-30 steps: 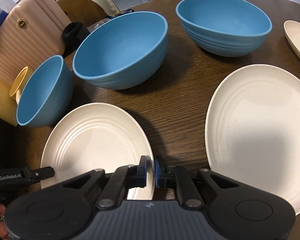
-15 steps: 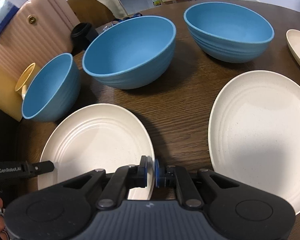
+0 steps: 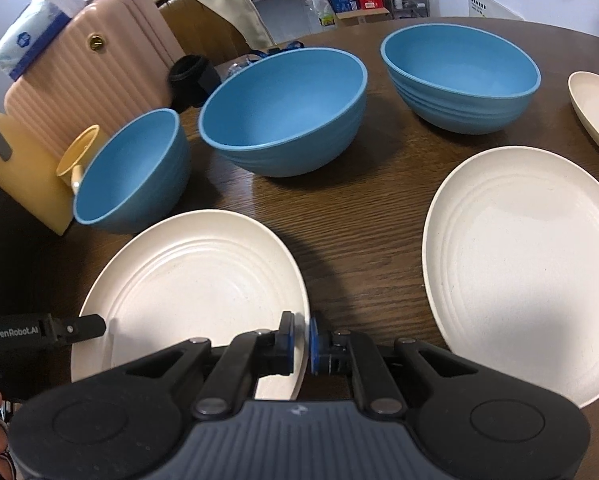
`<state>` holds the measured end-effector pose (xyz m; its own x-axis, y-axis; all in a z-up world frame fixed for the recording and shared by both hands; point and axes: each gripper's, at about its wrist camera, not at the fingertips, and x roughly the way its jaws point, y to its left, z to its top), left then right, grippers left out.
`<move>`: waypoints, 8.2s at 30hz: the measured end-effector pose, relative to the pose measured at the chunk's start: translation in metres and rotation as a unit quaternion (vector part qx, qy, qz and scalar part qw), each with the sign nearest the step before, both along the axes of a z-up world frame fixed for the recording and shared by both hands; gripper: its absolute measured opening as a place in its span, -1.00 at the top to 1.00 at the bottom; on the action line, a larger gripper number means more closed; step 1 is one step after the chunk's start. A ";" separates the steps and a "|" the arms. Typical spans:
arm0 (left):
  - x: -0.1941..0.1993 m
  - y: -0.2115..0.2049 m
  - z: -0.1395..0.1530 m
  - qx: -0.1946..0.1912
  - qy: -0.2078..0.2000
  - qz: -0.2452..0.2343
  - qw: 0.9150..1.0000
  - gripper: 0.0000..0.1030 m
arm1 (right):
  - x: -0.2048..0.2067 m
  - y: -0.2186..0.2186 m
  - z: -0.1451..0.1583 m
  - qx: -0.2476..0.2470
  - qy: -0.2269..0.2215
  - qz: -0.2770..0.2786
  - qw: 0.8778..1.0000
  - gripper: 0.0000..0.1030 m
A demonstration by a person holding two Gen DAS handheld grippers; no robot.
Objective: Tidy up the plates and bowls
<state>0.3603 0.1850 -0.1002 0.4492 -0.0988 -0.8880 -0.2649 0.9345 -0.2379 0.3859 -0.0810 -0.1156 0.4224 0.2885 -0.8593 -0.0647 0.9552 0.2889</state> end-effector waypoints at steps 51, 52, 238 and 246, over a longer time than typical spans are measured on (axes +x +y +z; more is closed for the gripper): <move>-0.085 0.004 -0.023 0.044 0.003 -0.037 0.998 0.76 | -0.088 0.017 -0.017 -0.017 -0.027 0.016 0.999 0.85; -0.085 0.003 -0.024 0.046 0.003 -0.037 0.998 0.76 | -0.088 0.018 -0.018 -0.020 -0.027 0.016 0.999 0.85; 0.054 -0.268 -0.033 0.033 0.054 0.001 0.998 0.69 | 0.060 -0.262 -0.028 0.004 0.024 0.046 0.999 0.86; 0.051 -0.271 -0.031 0.041 0.049 -0.003 0.998 0.69 | 0.055 -0.262 -0.025 0.004 0.010 0.049 0.999 0.86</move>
<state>0.4112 -0.0863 -0.1312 0.3600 -0.0269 -0.9326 -0.2779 0.9511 -0.1347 0.4405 -0.3431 -0.1405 0.3742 0.3343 -0.8650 -0.1523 0.9423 0.2982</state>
